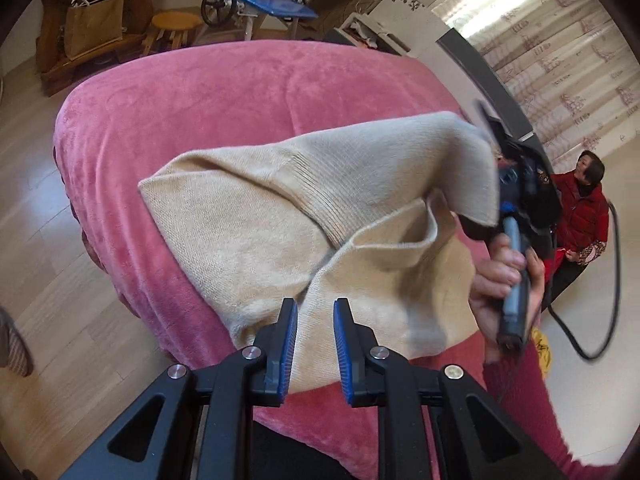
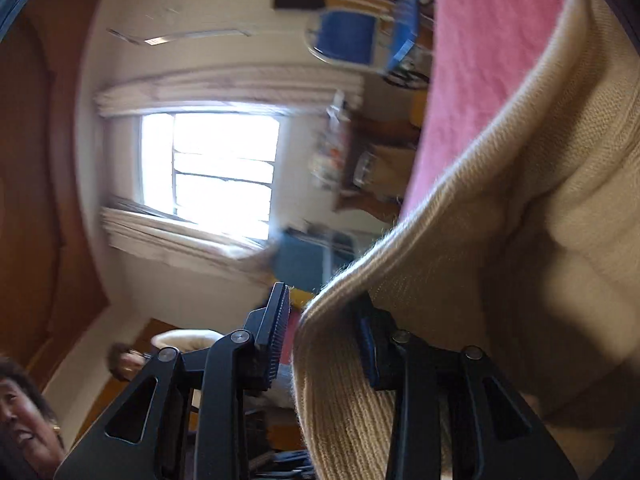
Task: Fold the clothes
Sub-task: 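Grasp the sweater with the right gripper and lift it off the bed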
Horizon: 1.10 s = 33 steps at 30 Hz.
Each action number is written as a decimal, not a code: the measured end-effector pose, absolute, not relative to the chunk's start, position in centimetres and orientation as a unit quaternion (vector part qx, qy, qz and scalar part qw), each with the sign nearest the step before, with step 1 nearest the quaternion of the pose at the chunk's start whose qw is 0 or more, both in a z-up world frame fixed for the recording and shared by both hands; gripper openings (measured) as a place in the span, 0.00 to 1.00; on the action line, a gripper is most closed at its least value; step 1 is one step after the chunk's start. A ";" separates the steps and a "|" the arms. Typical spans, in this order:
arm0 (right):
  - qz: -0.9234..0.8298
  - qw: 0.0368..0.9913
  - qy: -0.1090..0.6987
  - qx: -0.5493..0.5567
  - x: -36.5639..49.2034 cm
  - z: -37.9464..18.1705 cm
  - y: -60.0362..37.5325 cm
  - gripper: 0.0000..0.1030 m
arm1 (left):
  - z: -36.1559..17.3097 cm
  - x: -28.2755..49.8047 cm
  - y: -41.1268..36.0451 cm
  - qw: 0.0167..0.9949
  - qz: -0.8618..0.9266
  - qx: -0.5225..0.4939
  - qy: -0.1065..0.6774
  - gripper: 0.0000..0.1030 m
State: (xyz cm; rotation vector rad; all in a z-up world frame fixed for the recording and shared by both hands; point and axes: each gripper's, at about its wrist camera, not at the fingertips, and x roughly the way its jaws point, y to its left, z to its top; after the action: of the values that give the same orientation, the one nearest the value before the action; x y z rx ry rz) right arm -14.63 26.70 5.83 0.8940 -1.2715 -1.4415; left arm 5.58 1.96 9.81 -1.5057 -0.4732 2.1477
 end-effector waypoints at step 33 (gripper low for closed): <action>-0.872 0.293 -0.350 -0.181 41.3 54.6 62.6 0.34 | 36.0 29.6 32.6 0.669 0.665 -0.330 -0.036 0.21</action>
State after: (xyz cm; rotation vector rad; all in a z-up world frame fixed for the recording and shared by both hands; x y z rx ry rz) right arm 41.27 62.58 54.59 -0.4815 -0.9313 -2.3219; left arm 29.58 32.64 35.96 -0.7442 -0.0818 1.4985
